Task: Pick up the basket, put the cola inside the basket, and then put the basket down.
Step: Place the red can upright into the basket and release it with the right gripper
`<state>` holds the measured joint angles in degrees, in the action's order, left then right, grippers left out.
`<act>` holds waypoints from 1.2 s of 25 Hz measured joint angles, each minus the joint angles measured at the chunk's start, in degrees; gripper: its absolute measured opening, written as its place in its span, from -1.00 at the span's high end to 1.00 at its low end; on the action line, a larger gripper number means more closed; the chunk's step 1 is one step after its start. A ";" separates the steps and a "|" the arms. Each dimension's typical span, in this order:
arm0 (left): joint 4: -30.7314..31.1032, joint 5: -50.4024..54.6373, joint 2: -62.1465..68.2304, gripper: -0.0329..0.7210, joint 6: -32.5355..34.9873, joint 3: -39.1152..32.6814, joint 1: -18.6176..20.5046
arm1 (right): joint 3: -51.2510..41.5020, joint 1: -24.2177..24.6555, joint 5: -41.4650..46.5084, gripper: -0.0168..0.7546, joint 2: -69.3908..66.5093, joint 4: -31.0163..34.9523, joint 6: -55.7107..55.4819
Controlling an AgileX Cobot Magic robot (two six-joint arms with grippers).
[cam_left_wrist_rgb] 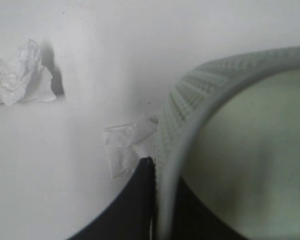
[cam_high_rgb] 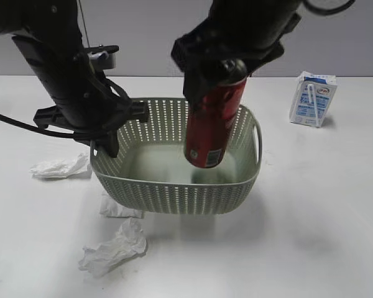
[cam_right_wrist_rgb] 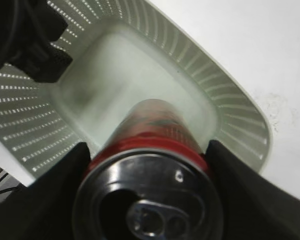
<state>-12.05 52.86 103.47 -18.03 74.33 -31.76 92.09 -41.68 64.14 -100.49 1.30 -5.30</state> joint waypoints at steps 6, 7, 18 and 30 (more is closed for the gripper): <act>0.00 -0.17 0.00 0.92 0.18 0.00 0.00 | 0.00 -0.06 -1.40 -0.34 -5.15 -0.63 1.06; 0.00 -0.22 0.00 0.92 0.18 0.00 0.00 | 0.00 -0.06 -1.63 -0.34 -5.30 -0.58 1.48; 0.21 -0.18 0.00 0.92 0.18 0.00 0.00 | 0.00 -0.06 -2.53 -0.56 -5.47 -0.39 5.86; 0.37 -0.18 0.00 0.92 0.23 0.00 0.00 | 8.20 -0.06 1.30 -0.59 -5.47 2.36 6.18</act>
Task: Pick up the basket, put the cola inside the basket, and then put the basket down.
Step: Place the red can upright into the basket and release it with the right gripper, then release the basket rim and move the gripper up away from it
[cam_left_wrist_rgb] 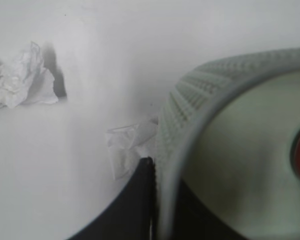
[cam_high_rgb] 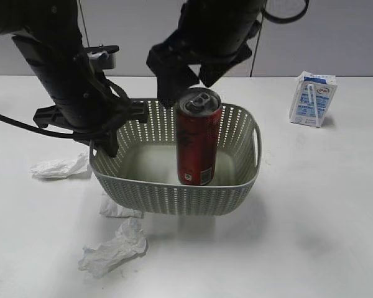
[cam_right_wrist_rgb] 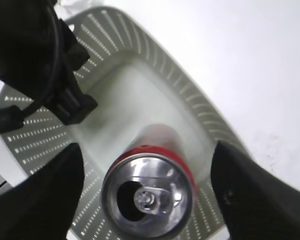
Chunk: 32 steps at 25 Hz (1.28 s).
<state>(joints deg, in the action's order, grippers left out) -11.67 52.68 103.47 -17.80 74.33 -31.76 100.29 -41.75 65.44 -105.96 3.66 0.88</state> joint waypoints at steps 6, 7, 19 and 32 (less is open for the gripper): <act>0.00 0.17 0.00 0.92 0.05 0.00 0.00 | 8.94 2.73 2.23 -0.59 0.00 -5.89 -1.89; -0.05 0.17 0.00 0.92 0.05 0.00 0.00 | 9.72 4.29 2.30 -0.59 0.00 -6.14 -2.02; -0.39 1.49 0.00 0.92 0.05 0.00 0.00 | 5.90 32.13 2.70 -0.58 1.01 -0.79 -3.50; -1.10 1.19 2.07 0.92 0.11 3.49 5.03 | -30.71 36.69 -1.28 -0.58 30.03 0.24 -0.88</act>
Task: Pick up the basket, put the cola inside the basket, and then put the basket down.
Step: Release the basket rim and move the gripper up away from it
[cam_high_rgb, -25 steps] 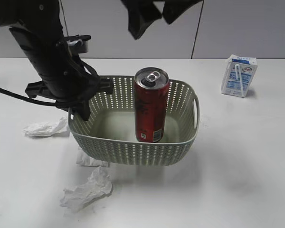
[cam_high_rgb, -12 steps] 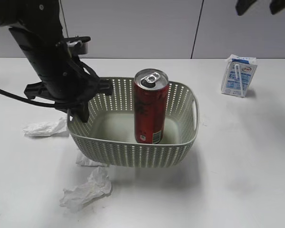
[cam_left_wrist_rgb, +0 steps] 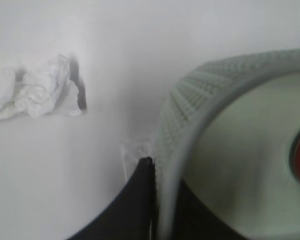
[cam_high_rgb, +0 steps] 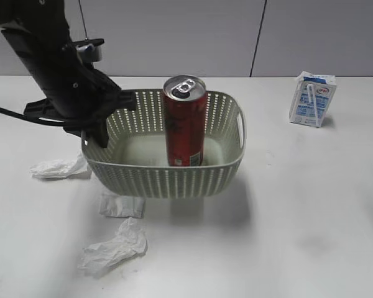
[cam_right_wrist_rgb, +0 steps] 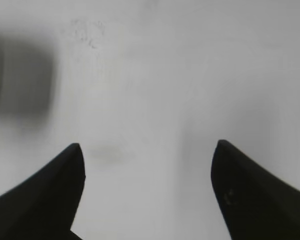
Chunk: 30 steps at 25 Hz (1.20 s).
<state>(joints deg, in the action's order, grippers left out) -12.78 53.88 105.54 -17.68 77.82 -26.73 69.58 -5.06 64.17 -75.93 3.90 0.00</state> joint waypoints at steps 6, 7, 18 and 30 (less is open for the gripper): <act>0.18 1.85 6.50 0.92 0.00 9.99 2.15 | -21.78 0.00 -9.23 -0.58 19.36 0.00 1.77; 0.12 1.93 7.61 0.92 0.00 11.74 2.15 | -25.07 0.00 -10.62 -0.58 22.14 0.00 1.90; -1.39 2.60 18.79 0.92 1.52 17.75 1.92 | -44.42 0.00 -11.88 -0.58 53.19 0.00 2.29; -2.86 3.63 19.94 -0.51 4.99 18.19 1.92 | -45.58 0.00 -10.35 -0.58 75.12 0.00 2.34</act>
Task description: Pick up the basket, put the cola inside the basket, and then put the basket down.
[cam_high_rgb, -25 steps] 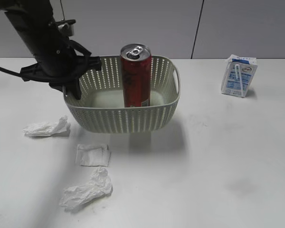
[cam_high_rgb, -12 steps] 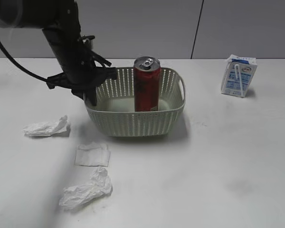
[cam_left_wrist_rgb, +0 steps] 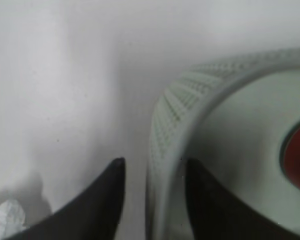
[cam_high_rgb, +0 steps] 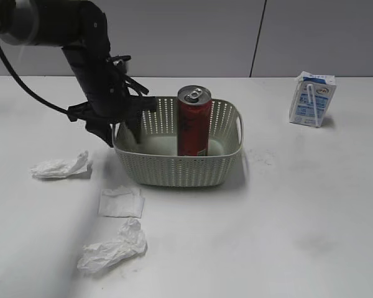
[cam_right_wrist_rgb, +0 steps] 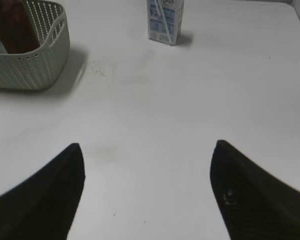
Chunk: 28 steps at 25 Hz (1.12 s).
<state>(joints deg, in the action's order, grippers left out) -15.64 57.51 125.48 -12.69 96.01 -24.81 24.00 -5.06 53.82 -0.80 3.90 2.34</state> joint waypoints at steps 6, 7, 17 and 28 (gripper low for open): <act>3.41 9.95 -0.06 -0.59 0.00 2.71 0.31 | 0.00 0.00 0.05 -0.58 1.00 0.00 0.00; 4.48 10.91 -0.38 -0.58 0.00 3.42 0.36 | 0.00 0.00 0.05 -0.58 1.00 0.00 0.00; 8.22 12.04 -9.92 -0.56 1.00 14.97 0.87 | 0.00 0.00 0.05 -0.58 1.00 0.00 0.00; 16.71 12.26 -21.77 -0.55 3.84 15.10 2.25 | 0.00 0.00 0.05 -0.58 1.00 0.00 0.00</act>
<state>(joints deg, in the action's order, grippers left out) 1.08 69.78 103.71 -8.86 111.11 -22.55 24.00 -5.06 53.87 0.20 3.90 2.34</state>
